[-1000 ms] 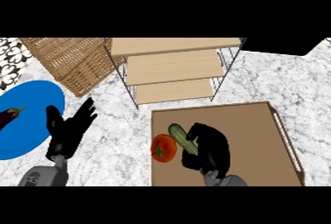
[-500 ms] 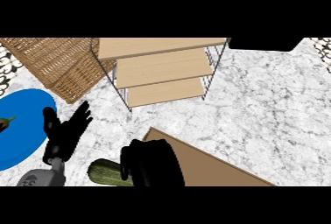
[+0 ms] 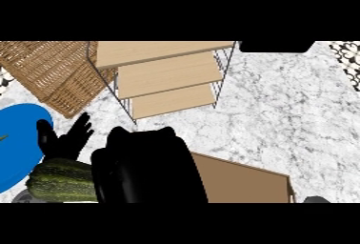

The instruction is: Pick the squash from the tray and place it in the tiered shelf

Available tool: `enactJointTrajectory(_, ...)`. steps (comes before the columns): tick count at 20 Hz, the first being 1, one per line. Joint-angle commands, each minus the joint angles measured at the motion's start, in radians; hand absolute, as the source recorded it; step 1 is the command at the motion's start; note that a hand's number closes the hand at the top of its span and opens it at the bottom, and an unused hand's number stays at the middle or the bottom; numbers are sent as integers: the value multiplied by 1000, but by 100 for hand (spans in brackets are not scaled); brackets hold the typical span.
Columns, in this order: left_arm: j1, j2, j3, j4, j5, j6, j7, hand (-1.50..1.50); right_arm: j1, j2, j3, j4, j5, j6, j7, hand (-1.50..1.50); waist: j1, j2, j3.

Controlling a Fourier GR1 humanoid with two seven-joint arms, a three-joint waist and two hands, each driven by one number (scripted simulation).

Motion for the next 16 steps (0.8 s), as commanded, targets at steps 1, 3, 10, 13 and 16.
enactJointTrajectory(1, 35, -12, -4, 0, 4, -4, 0, 0, -178, 14, -117, -8, -57, 102, 255, 150, -4, -1, -3)
enactJointTrajectory(3, 28, -2, 5, -6, 5, -9, 3, 0, -236, 14, -230, 36, -99, 141, 208, 150, -8, 3, -2)
enactJointTrajectory(10, -2, -5, 7, -7, -9, 11, 30, 0, -413, 14, -450, 207, -140, 167, 177, 150, -16, 6, -2)
enactJointTrajectory(13, 61, -7, 4, -42, 0, -14, -2, 0, -483, 5, -532, 346, -157, 171, 93, 150, -1, 9, -2)
enactJointTrajectory(16, -15, -7, 32, 37, -5, -5, -5, 0, -500, -25, -571, 405, -151, 174, 28, 150, -14, 13, -2)
